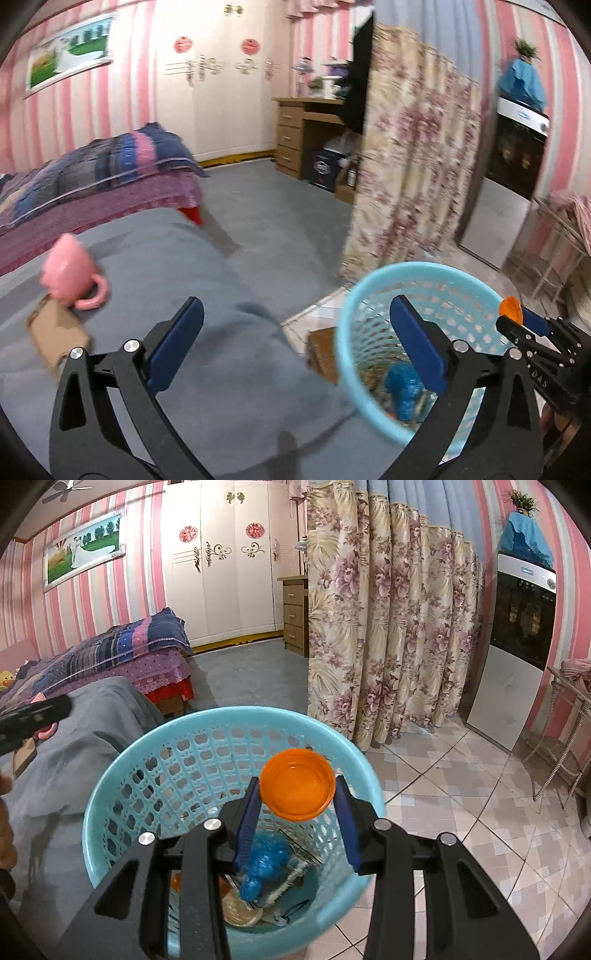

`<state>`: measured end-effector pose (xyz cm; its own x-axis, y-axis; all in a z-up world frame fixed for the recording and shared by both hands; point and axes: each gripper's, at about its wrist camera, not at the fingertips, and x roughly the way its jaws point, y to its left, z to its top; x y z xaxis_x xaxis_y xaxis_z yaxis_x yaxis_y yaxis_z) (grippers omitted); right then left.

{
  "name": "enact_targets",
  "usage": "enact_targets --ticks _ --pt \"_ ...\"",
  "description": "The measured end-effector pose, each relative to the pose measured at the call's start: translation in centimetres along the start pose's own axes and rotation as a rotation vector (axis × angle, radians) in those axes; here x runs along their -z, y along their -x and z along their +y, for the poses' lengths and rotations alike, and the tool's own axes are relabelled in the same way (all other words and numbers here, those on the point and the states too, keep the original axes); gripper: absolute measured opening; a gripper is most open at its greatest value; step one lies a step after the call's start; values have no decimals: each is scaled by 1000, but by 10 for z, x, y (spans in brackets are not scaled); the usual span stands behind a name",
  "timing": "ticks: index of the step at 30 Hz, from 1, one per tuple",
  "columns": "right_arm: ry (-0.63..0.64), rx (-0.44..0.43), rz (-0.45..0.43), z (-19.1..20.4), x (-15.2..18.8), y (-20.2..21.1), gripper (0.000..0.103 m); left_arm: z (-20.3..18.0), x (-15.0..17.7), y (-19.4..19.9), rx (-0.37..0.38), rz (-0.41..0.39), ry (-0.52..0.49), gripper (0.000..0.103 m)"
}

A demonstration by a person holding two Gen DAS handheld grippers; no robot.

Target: Collect trash

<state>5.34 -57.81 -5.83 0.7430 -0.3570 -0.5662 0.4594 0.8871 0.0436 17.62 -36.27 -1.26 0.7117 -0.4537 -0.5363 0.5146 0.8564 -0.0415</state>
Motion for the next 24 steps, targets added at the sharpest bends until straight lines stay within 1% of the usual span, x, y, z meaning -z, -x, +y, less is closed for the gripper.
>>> enact_targets --ticks 4,5,6,7,8,10,12,17,20,22,24 --pt "10 5 1 11 -5 -8 41 24 2 22 -51 -25 17 97" --pt "14 7 2 13 -6 -8 50 28 2 27 -55 -30 18 98" --pt "17 13 0 17 -8 -9 66 32 3 32 -58 -36 21 98" --pt "19 16 -2 19 -9 -8 73 36 3 38 -64 -44 25 98" --pt "26 18 -1 22 -10 -7 78 39 4 45 -66 -53 29 98" --pt "36 16 9 26 -12 -7 82 46 5 60 -70 -69 31 98" --pt "57 14 -5 35 -13 2 92 51 7 72 -77 -82 31 98" --pt "87 7 -39 56 -14 24 98 68 11 114 -123 -121 35 98" --pt "88 -33 -68 76 -17 49 98 79 19 141 -160 -139 28 98" --pt "87 -60 -81 87 -19 63 98 90 24 159 -180 -146 53 98" --pt "86 -86 -93 102 -20 78 98 105 32 180 -176 -147 96 98"
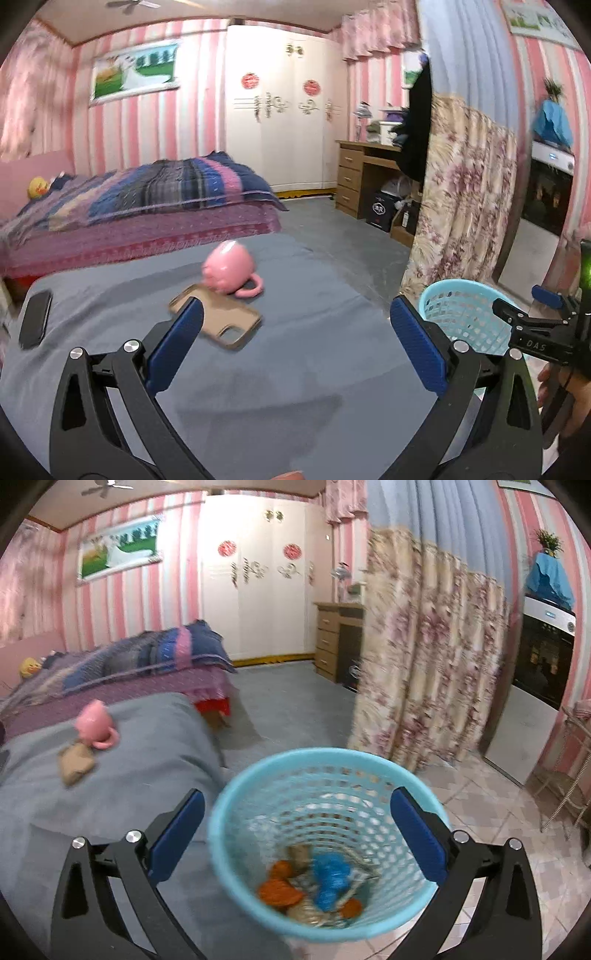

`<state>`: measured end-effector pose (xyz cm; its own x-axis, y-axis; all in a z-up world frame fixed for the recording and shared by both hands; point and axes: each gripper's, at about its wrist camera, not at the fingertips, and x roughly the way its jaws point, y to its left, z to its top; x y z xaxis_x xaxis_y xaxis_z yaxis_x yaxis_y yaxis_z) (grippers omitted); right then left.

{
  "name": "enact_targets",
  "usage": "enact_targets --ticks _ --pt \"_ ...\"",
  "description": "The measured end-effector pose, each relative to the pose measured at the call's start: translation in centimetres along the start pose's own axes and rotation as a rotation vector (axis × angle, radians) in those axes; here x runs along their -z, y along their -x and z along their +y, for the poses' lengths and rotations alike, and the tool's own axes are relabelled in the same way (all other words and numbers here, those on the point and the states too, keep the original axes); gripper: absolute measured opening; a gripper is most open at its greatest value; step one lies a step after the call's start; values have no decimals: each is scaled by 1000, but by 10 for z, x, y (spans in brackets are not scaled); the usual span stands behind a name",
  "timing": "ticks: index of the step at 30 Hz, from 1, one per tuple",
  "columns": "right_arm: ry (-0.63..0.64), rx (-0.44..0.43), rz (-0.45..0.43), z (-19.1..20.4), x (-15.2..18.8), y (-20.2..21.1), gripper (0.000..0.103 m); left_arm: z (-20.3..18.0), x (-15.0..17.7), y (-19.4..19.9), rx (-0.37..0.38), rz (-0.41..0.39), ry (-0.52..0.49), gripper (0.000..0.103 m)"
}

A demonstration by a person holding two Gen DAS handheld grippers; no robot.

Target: Collect trash

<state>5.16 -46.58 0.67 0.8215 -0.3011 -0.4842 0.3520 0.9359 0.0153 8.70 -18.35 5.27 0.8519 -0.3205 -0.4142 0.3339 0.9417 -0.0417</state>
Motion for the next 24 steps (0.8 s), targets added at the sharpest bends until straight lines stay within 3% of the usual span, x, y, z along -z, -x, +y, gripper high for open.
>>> enact_targets --ticks 4,13,18,24 --pt "-1 -94 -36 40 -1 36 98 31 9 32 -16 2 35 98" --pt "49 -180 -66 123 22 84 98 100 55 97 -147 24 62 98" --pt "101 -226 -54 164 43 101 98 120 79 115 -209 33 63 98" --pt "181 -256 -74 199 63 116 98 126 99 121 -229 38 73 98"
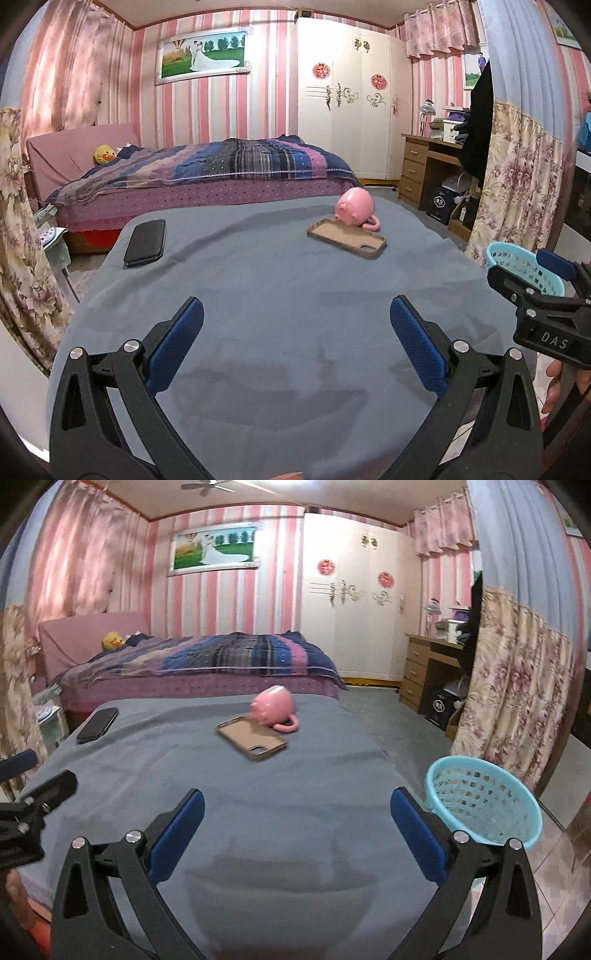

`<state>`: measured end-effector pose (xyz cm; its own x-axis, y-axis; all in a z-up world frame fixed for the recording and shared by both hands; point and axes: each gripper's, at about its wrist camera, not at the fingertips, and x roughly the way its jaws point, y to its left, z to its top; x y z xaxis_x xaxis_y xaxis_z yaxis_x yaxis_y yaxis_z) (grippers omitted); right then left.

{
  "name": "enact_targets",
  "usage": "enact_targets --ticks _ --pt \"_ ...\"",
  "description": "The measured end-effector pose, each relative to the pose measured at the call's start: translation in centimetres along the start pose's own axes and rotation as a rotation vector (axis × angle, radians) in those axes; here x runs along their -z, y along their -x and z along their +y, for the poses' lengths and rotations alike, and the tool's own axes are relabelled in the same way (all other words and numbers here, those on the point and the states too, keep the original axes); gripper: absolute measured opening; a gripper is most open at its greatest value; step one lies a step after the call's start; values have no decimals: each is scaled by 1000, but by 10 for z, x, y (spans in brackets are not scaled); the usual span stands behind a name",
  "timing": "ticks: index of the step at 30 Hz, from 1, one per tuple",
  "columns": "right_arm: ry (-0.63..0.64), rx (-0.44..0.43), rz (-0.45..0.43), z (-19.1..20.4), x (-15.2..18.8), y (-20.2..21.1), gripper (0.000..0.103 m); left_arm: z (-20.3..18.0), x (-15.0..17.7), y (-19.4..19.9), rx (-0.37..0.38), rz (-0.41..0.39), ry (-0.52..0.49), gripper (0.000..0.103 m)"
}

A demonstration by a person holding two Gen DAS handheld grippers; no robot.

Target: Collect trash

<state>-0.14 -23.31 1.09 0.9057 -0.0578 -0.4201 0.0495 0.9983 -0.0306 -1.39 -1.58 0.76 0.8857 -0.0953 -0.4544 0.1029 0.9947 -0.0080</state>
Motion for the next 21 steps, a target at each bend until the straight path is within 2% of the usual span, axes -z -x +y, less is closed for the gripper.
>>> enact_targets --ticks 8,13,21 --pt "-13 18 -8 12 6 1 98 -1 7 -8 -3 -13 1 98" --pt "-32 38 -9 5 6 -2 98 4 6 -15 29 5 40 98" --pt "-19 46 -24 5 6 0 98 3 5 -17 6 1 33 98"
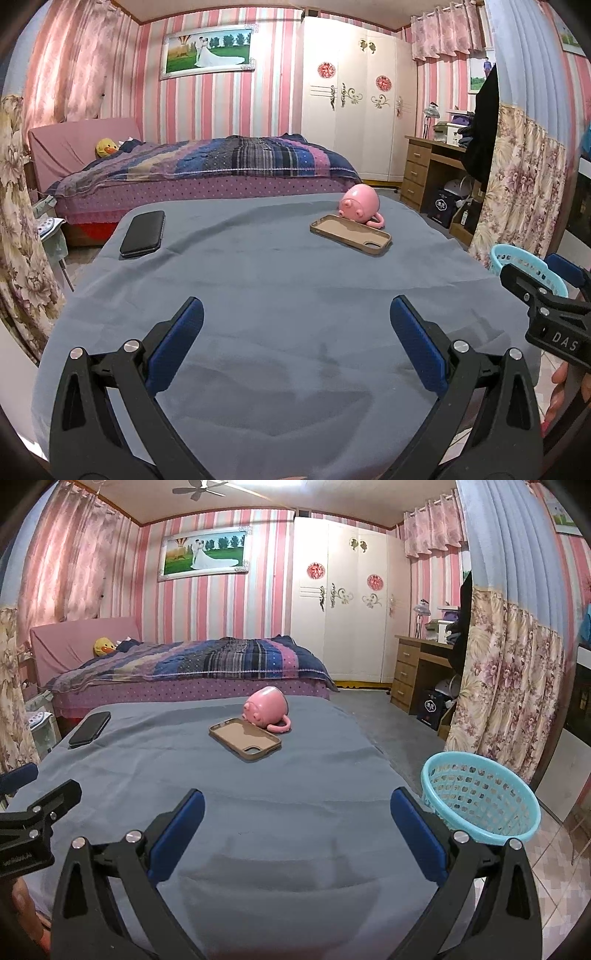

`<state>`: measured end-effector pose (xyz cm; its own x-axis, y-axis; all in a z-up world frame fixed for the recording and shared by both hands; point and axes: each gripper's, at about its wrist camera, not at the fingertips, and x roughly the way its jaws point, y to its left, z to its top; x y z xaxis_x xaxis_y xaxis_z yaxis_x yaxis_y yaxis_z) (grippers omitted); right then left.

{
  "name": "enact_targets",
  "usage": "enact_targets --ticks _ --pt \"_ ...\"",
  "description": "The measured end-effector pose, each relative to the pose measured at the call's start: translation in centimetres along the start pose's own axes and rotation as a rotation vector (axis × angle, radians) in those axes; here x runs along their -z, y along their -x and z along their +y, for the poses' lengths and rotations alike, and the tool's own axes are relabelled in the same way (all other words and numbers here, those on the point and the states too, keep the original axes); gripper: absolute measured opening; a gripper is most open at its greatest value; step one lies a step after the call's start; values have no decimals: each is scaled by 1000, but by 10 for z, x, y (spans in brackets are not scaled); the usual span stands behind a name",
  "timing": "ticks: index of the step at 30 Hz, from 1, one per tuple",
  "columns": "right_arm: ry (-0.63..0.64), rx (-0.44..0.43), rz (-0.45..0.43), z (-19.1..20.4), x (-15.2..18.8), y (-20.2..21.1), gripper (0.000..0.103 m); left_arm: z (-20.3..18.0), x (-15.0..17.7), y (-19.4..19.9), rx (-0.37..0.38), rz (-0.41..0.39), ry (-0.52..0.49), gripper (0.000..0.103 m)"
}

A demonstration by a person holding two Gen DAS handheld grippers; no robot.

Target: Collect trash

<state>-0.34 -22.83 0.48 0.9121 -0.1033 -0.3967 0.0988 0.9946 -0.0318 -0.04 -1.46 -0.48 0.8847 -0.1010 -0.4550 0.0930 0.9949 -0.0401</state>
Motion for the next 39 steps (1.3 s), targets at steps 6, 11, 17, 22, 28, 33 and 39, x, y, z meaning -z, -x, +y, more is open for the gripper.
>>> enact_targets --ticks 6,11,17,22,28,33,39 --pt "37 -14 -9 6 0 1 98 1 -1 2 -10 -13 -2 98" --pt "42 -16 -11 6 0 2 98 -2 -1 5 -25 -30 -18 98" --pt "41 -17 -12 6 0 2 98 -1 1 4 -24 -21 -23 98" --pt "41 -16 -12 6 0 3 98 -4 1 4 -29 -27 -33 98" --pt "40 -15 -12 6 0 2 98 -3 1 4 -29 -27 -29 98" --pt "41 -16 -12 5 0 2 98 -3 2 4 -30 -27 -28 98" --pt "43 -16 -11 5 0 2 98 -3 1 5 -29 -27 -29 98"
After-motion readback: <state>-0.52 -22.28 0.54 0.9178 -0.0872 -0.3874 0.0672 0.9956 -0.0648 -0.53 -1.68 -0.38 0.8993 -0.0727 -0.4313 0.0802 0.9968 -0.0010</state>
